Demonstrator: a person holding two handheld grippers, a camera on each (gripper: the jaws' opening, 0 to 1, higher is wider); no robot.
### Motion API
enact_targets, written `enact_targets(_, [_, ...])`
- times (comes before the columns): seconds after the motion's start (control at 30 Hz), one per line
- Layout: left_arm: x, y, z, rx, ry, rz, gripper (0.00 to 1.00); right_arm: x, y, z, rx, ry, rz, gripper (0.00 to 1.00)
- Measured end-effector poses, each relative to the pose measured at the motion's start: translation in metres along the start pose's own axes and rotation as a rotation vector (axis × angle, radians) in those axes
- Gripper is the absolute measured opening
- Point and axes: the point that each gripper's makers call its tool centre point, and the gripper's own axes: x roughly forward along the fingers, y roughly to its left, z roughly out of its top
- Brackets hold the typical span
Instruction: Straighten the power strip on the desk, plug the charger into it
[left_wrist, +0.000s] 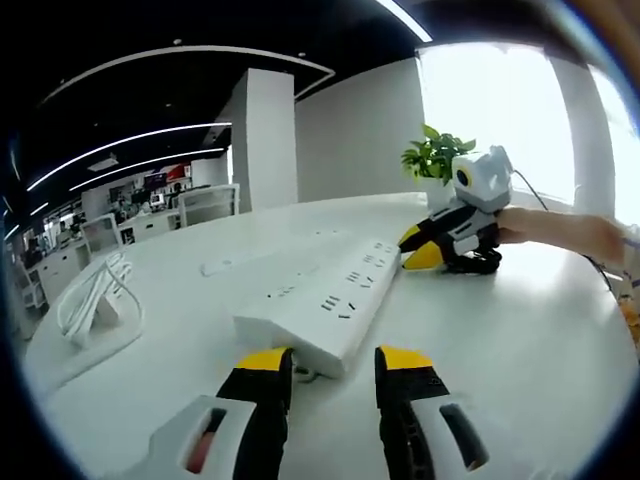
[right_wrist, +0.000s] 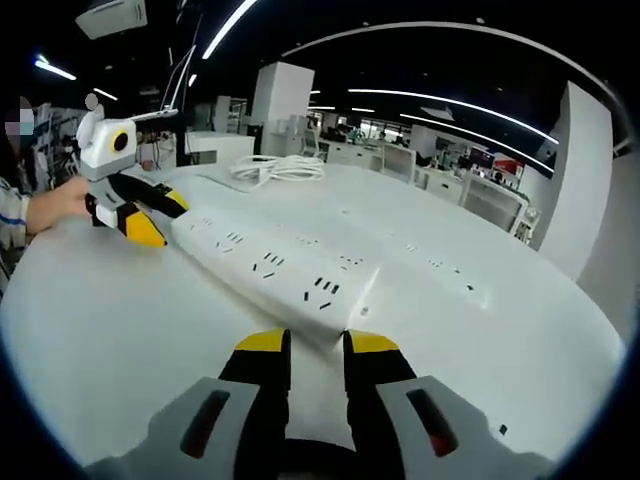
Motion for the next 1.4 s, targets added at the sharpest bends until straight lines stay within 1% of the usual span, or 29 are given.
enact_targets(0.17, [0.0007, 0.0009, -0.0009, -0.005, 0.000, 0.008, 0.33, 0.0012, -0.0016, 0.0003, 0.022, -0.007, -0.004, 0.20])
enact_targets(0.6, [0.0021, 0.0042, -0.0019, -0.020, 0.007, 0.020, 0.31, 0.0033, -0.0005, 0.0005, 0.019, -0.007, -0.016, 0.20])
enact_targets(0.93, [0.0033, 0.0062, -0.0014, 0.005, 0.011, 0.044, 0.28, 0.0028, -0.0018, 0.0003, 0.025, -0.006, -0.026, 0.20])
enact_targets(1.4, [0.0040, 0.0068, -0.0004, 0.008, 0.015, 0.037, 0.28, 0.0018, -0.0022, -0.0005, 0.036, -0.006, -0.030, 0.19])
